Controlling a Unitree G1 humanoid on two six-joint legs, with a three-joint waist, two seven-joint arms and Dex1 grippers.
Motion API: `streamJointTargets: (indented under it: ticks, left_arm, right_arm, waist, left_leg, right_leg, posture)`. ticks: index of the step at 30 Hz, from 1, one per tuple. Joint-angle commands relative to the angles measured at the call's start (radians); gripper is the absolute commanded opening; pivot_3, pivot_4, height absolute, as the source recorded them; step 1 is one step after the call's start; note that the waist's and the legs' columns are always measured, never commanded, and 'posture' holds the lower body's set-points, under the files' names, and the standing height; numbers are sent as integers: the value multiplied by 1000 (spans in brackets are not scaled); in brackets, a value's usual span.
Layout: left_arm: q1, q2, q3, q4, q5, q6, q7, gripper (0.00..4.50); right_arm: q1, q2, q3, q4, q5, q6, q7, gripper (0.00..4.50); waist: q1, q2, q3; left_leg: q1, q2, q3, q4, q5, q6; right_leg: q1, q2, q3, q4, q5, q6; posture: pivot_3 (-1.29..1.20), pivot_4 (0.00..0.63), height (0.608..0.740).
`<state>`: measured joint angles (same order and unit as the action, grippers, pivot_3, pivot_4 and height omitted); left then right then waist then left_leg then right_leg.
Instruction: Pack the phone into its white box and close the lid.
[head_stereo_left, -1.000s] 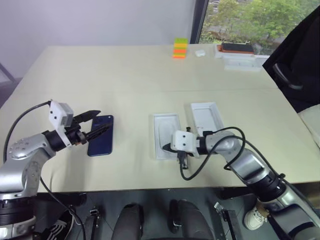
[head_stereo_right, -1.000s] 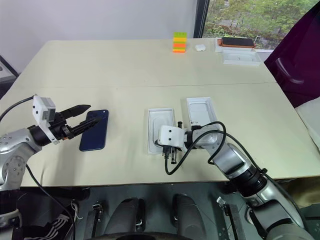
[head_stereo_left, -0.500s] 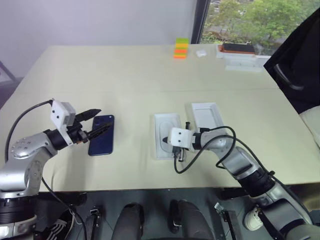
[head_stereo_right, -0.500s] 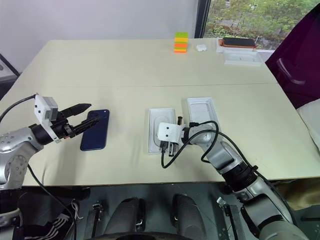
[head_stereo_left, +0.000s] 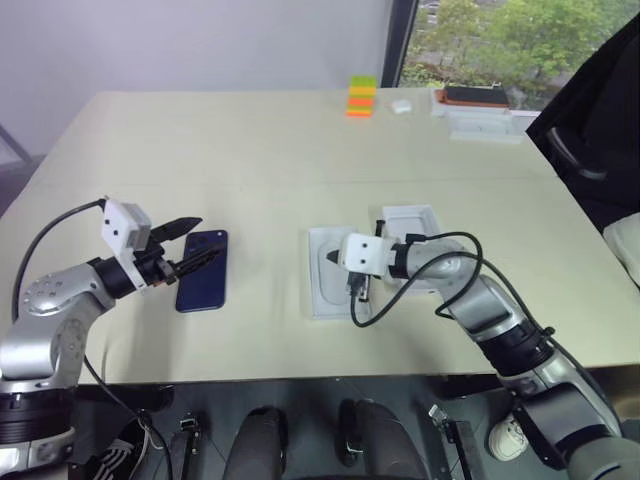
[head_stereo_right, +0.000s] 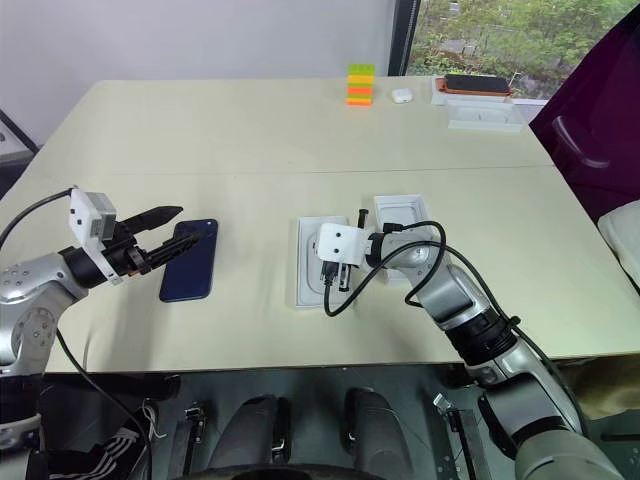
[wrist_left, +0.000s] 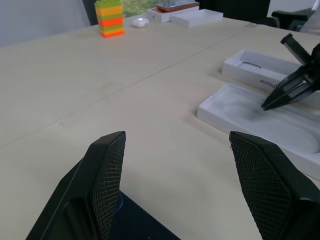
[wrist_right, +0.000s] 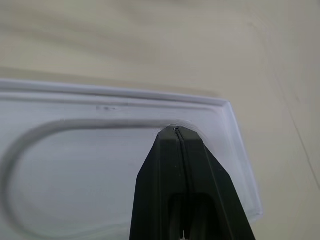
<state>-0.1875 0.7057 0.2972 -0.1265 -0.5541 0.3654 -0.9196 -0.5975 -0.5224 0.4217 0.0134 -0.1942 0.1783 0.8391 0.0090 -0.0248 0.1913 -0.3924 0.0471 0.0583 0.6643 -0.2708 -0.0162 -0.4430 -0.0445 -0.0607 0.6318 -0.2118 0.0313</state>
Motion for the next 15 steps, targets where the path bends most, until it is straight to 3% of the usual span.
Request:
streamJointTargets:
  ticks: [1,7,15]
  left_arm:
    - [-1,10,11,-22,-11,-7,-10,3501]
    - [17,17,29,-21,-19,-3,-20,3501]
    - [15,84,121,117,-132,233,-9,3501]
  right_arm:
    - [-12,-6,31,42,-77,-80,-31,20]
    - [12,-1,35,125,-106,-145,-51,20]
    - [-26,83,-105,14,93,5,-3,20]
  waist:
    - [0,0,0]
    - [-2,0,0]
    - [-9,0,0]
  left_leg:
    - [0,0,0,0,0,0]
    - [0,0,0,0,0,0]
    - [0,1,-1,0,0,0]
  right_leg:
    - [0,0,0,0,0,0]
    - [0,0,0,0,0,0]
    - [0,0,0,1,0,0]
  posture:
    - [0,150,740]
    - [0,150,740]
    - [0,150,740]
